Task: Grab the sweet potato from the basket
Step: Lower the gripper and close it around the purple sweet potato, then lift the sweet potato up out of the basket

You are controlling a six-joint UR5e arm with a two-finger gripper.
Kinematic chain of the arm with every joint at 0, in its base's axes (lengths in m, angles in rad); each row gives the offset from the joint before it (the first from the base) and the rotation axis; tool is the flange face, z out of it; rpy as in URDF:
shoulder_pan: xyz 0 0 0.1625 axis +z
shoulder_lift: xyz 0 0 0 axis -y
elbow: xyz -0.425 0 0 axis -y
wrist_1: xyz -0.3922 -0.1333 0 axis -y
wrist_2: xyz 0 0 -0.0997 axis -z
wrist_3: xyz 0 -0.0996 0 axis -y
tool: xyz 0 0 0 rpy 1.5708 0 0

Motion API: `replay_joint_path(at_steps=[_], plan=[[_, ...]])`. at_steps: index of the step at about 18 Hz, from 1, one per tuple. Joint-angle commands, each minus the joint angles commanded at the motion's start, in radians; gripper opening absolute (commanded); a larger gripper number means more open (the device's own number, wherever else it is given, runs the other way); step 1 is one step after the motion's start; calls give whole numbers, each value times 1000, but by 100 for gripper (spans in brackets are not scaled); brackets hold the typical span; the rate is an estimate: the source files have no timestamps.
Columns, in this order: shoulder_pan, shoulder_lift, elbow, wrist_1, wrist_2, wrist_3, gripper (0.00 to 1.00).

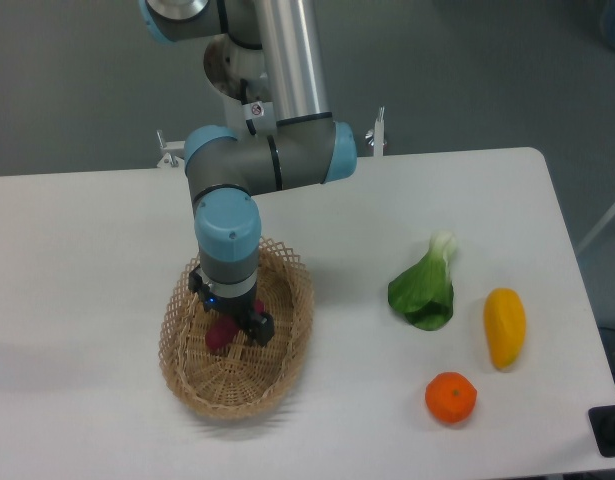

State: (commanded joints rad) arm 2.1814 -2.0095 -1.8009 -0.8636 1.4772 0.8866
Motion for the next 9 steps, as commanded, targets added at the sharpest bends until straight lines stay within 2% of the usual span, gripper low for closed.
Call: replay_joint_path(at_steps=[2,3,6,8,9], plan=[[-5,-2,2,2,2,-5,100],[-6,-3,3,8,2,-9,95],[-5,-2,6,21,3,-11,51],[-6,-3,9,21,9,-8,39],[-6,-3,8,21,20,-8,36]])
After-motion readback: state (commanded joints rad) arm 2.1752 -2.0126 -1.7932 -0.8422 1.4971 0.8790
